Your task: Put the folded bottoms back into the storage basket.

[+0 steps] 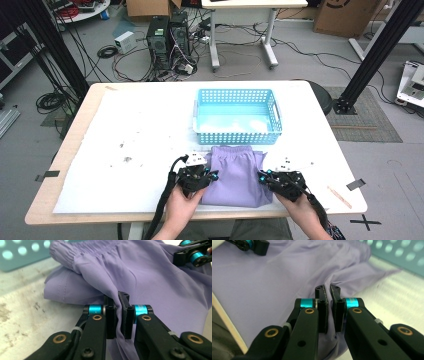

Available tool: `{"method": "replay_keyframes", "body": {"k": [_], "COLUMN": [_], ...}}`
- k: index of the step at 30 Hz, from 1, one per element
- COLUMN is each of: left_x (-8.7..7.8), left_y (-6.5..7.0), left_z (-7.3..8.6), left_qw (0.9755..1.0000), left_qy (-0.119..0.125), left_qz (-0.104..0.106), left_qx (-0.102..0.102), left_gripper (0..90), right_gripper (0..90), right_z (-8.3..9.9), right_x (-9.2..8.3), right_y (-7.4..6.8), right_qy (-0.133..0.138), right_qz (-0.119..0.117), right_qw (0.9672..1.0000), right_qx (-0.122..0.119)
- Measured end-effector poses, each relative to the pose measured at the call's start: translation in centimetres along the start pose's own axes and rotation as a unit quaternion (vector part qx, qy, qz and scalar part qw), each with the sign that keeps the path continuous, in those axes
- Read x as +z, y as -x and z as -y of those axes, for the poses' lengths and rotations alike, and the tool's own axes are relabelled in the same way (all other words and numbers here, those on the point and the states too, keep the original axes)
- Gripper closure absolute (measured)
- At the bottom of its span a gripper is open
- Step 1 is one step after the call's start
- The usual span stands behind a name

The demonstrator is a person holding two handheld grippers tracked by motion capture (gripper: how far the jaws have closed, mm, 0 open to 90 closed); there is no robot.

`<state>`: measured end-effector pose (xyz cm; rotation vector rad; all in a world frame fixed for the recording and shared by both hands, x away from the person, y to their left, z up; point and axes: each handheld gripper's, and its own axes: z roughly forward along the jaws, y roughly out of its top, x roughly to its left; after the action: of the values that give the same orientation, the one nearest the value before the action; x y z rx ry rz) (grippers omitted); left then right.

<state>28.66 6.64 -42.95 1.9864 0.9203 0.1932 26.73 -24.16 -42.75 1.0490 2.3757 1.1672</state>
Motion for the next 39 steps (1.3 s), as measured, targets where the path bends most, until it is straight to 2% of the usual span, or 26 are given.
{"method": "replay_keyframes", "body": {"k": [3, 8, 12, 14, 17, 22, 26, 30, 39], "left_x": [-0.6, -2.0, -2.8, -3.3, -4.0, -4.8, -5.0, -4.9, -2.8], "left_y": [0.2, 0.6, 0.9, 1.0, 1.0, 0.6, -0.2, -1.3, -4.7], "left_z": [-0.3, -1.3, -2.2, -2.8, -4.0, -6.6, -8.8, -11.1, -15.3], "left_qw": [0.9999, 0.9995, 0.9989, 0.9986, 0.9978, 0.9961, 0.9956, 0.9947, 0.9936], "left_qy": [0.011, 0.023, 0.035, 0.035, 0.050, 0.063, 0.072, 0.082, 0.093], "left_qz": [0.003, 0.009, 0.017, 0.017, 0.019, 0.019, 0.018, 0.006, -0.023], "left_qx": [0.001, 0.020, 0.026, 0.035, 0.040, 0.059, 0.057, 0.062, 0.060], "left_gripper": [85.1, 85.2, 85.2, 85.3, 85.3, 85.3, 85.3, 85.2, 85.3], "right_gripper": [86.8, 86.8, 86.8, 86.8, 86.8, 86.8, 86.7, 86.7, 86.7], "right_z": [-0.4, -1.2, -2.2, -2.8, -3.7, -5.7, -7.5, -9.4, -13.1], "right_x": [-0.6, -1.7, -3.0, -3.5, -4.3, -5.4, -5.7, -5.5, -2.7], "right_y": [-0.2, -0.1, 0.0, 0.0, 0.1, 1.0, 2.0, 3.3, 7.0], "right_qy": [0.011, 0.033, 0.056, 0.067, 0.084, 0.109, 0.120, 0.130, 0.127], "right_qz": [-0.002, -0.004, -0.002, 0.000, 0.001, 0.007, 0.015, 0.026, 0.047], "right_qw": [0.9999, 0.9994, 0.9984, 0.9977, 0.9964, 0.9939, 0.9926, 0.9911, 0.9907], "right_qx": [0.001, -0.001, -0.004, -0.008, -0.013, -0.012, -0.014, -0.011, 0.002]}}
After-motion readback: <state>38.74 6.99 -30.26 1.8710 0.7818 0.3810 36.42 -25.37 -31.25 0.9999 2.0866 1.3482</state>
